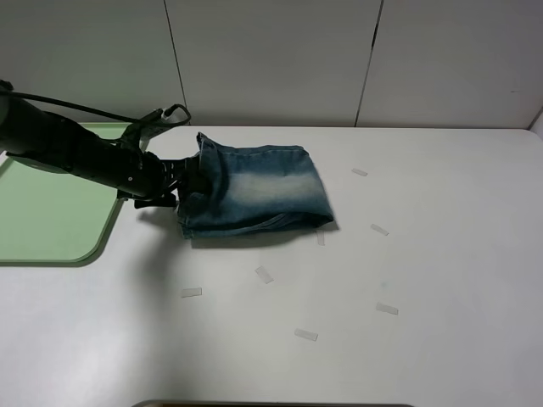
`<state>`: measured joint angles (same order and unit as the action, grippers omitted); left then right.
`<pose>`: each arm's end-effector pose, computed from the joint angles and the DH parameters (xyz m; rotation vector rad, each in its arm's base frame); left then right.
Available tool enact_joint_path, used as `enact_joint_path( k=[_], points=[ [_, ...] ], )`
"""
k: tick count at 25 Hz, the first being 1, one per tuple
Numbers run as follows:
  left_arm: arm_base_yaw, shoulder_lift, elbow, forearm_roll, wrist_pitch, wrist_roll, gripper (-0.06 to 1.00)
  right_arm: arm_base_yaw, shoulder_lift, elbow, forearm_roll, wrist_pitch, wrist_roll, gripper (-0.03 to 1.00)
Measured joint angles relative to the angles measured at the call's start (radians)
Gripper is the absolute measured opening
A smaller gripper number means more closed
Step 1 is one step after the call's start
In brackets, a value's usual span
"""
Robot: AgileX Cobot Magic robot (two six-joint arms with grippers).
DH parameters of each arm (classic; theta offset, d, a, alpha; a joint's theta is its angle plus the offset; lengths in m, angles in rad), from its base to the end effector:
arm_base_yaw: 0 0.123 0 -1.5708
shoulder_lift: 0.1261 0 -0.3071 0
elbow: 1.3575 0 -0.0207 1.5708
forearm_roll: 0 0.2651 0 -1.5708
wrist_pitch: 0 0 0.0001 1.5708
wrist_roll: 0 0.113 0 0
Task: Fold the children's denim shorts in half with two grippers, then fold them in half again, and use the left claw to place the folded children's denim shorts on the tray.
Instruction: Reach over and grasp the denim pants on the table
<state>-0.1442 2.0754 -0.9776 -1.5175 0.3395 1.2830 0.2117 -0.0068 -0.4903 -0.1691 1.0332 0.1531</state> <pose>0.3849 -0.0940 0.0661 0.0103 2.6179 -0.5751 0.0091 -0.0148 0.2751 -0.0541 2.0078 0.0312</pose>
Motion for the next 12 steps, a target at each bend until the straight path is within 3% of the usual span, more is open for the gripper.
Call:
enact_joint_path(
  k=[4,7,9,12],
  points=[
    [-0.017,0.012,-0.008,-0.058,0.001,0.002,0.81,0.000,0.000,0.000,0.000,0.000,0.000,0.63],
    [-0.043,0.018,-0.008,-0.135,-0.008,0.003,0.73,0.000,0.000,0.000,0.000,0.000,0.000,0.63],
    [-0.052,0.024,-0.008,-0.159,-0.013,0.003,0.62,0.000,0.000,0.000,0.000,0.000,0.000,0.63],
    [-0.060,0.029,-0.008,-0.165,-0.024,0.002,0.37,0.000,0.000,0.000,0.000,0.000,0.000,0.63]
  ],
)
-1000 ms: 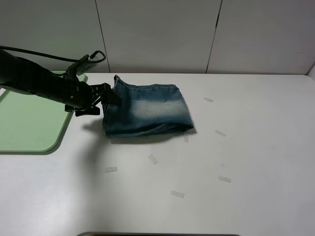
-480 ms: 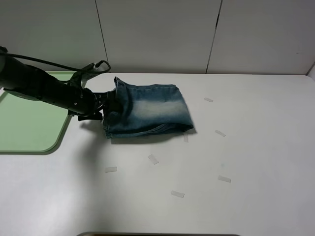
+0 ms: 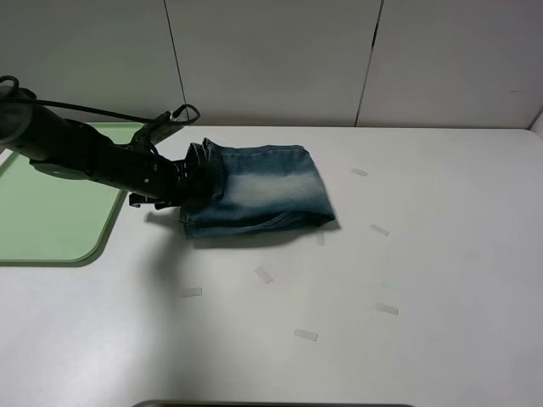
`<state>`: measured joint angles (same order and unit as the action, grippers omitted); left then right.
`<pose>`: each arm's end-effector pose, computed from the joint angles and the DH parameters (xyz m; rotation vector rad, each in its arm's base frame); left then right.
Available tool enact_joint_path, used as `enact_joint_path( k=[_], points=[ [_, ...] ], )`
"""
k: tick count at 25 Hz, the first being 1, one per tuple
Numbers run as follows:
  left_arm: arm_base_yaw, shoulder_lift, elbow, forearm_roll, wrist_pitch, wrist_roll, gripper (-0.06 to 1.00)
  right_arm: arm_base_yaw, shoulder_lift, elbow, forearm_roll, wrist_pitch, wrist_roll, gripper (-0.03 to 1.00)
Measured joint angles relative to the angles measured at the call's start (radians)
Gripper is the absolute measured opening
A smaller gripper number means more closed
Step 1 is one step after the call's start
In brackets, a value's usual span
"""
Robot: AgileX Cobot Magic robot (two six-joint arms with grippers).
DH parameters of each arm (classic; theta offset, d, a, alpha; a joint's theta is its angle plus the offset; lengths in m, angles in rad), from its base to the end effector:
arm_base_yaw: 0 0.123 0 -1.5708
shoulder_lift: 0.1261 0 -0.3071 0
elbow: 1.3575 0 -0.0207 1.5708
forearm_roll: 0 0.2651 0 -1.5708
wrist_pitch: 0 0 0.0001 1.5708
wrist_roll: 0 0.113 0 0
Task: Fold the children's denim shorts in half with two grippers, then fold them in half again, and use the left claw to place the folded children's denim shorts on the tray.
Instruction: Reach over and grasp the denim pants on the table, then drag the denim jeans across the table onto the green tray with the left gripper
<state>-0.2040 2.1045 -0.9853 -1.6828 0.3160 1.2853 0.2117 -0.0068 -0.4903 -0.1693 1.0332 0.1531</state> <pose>0.3851 -0.1154 0.0586 -0.1383 2.6151 -0.6265 0.0091 -0.0148 0.2751 -0.0541 2.0078 0.0310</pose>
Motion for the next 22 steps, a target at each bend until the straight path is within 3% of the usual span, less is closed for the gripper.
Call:
enact_joint_path(
  k=[2,6,9,13,22],
  points=[
    [-0.010,0.000,0.001,0.000,0.015,0.000,0.18,0.000,0.000,0.000,0.000,0.000,0.000,0.63],
    [-0.019,0.000,0.001,0.008,0.024,-0.031,0.17,0.000,0.000,0.000,0.000,0.000,0.000,0.63],
    [-0.019,-0.001,0.000,0.077,0.026,-0.104,0.17,0.000,0.000,0.000,0.000,0.000,0.000,0.63],
    [-0.019,-0.038,-0.001,0.276,-0.014,-0.270,0.17,0.000,0.000,0.000,0.000,0.000,0.000,0.63],
    [-0.005,-0.170,-0.004,0.902,-0.129,-0.690,0.17,0.000,0.000,0.000,0.000,0.000,0.000,0.63]
  ],
)
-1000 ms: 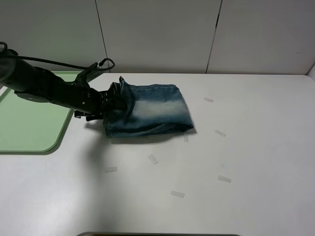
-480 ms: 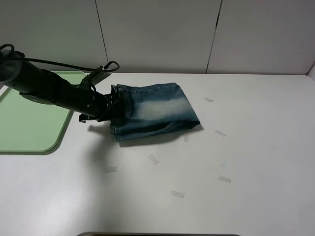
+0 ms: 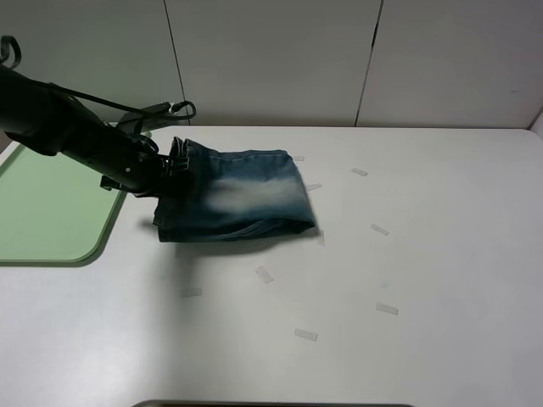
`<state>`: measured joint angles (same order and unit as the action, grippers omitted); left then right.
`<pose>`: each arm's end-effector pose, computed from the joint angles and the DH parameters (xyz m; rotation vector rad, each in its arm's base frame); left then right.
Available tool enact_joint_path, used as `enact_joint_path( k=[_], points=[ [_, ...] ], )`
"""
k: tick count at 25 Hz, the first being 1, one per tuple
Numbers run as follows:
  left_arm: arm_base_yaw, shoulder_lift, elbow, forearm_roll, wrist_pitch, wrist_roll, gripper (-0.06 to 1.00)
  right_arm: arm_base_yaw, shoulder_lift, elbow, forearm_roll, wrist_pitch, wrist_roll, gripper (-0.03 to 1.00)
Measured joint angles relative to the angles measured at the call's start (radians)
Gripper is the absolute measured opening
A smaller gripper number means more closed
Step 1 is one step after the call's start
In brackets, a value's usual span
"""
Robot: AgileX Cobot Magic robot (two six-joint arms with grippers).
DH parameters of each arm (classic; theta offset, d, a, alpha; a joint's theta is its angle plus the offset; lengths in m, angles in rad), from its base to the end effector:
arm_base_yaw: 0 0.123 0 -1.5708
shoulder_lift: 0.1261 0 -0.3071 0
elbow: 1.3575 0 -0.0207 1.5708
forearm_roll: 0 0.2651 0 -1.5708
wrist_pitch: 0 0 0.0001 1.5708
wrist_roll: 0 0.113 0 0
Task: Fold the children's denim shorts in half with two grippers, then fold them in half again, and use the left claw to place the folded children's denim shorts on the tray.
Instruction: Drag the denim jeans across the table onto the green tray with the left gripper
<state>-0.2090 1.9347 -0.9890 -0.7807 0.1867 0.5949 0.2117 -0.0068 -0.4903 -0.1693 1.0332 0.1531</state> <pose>0.3830 -0.0964 0.1130 0.0916 2.5794 -0.3136 0.0091 -0.0148 0.2751 -0.0541 2.0078 0.0310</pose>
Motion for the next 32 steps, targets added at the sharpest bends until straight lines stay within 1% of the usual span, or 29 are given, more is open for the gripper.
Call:
enact_joint_path(
  k=[3,5,6,8,11,12,15,22,25,32],
  points=[
    [0.018,-0.031,-0.021,0.249,0.006,-0.154,0.17,0.000,0.000,0.000,0.000,0.000,0.000,0.63],
    [0.031,-0.042,-0.044,0.429,0.036,-0.251,0.17,0.000,0.000,0.000,0.000,0.000,0.000,0.63],
    [0.034,-0.044,-0.060,0.502,0.055,-0.291,0.17,0.000,0.000,0.000,0.000,0.000,0.000,0.63],
    [0.041,-0.045,-0.087,0.670,0.100,-0.348,0.17,0.000,0.000,0.000,0.000,0.000,0.000,0.63],
    [0.052,-0.045,-0.126,0.860,0.158,-0.404,0.17,0.000,0.000,0.000,0.000,0.000,0.000,0.63],
    [0.059,-0.045,-0.135,0.912,0.171,-0.413,0.17,0.000,0.000,0.000,0.000,0.000,0.000,0.63],
    [0.085,-0.045,-0.156,1.037,0.190,-0.425,0.17,0.000,0.000,0.000,0.000,0.000,0.000,0.63],
    [0.176,-0.045,-0.165,1.277,0.199,-0.451,0.17,0.000,0.000,0.000,0.000,0.000,0.000,0.63],
    [0.220,-0.045,-0.165,1.358,0.202,-0.462,0.17,0.000,0.000,0.000,0.000,0.000,0.000,0.63],
    [0.303,-0.045,-0.165,1.481,0.198,-0.532,0.17,0.000,0.000,0.000,0.000,0.000,0.000,0.63]
  ],
)
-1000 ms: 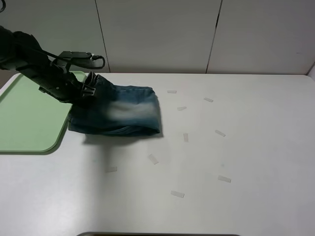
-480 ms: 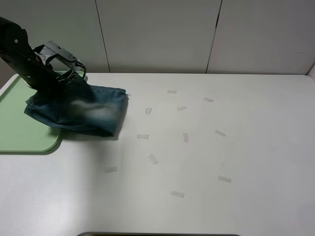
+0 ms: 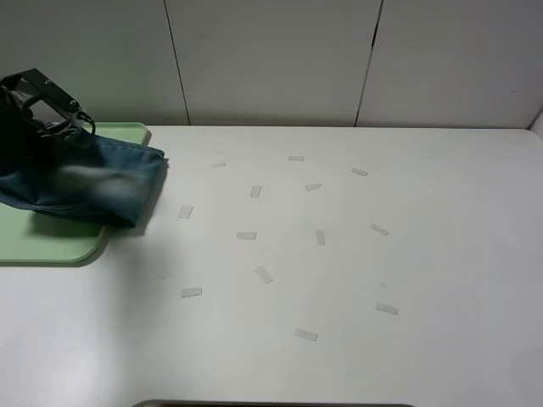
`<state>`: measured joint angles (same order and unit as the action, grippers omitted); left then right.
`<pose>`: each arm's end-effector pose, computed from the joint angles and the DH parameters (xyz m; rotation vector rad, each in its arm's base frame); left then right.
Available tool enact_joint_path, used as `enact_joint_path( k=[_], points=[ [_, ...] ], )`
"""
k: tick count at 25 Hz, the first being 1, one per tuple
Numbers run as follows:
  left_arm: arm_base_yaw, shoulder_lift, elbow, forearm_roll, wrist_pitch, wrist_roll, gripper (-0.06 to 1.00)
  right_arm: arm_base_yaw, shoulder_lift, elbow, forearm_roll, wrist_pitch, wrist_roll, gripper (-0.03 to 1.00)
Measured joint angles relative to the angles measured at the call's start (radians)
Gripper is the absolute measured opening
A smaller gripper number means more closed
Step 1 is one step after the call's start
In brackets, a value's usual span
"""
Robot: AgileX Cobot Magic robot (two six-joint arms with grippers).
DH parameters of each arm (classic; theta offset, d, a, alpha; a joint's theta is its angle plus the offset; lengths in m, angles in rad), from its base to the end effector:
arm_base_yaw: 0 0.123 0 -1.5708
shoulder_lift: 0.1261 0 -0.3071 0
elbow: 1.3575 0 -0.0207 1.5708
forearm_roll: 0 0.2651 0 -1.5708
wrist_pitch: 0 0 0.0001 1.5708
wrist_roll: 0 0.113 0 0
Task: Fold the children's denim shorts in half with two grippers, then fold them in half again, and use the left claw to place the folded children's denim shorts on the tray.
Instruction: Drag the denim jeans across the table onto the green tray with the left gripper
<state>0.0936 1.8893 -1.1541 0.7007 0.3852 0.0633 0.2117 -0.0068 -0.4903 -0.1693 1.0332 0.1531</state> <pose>0.4154 0.0665 0.1676 0.7108 2.4993 0.6257 0.0091 -0.0148 0.2751 -0.0541 2.0078 0.0310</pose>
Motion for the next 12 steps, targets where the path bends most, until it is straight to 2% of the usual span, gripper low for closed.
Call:
enact_joint_path(
  k=[5,12],
  points=[
    [0.037,0.000,0.000,0.094,-0.006,-0.012,0.17,0.000,0.000,0.000,0.000,0.000,0.000,0.63],
    [0.051,0.001,0.000,0.114,-0.056,-0.013,0.17,0.000,0.000,0.000,0.000,0.000,0.000,0.63]
  ],
)
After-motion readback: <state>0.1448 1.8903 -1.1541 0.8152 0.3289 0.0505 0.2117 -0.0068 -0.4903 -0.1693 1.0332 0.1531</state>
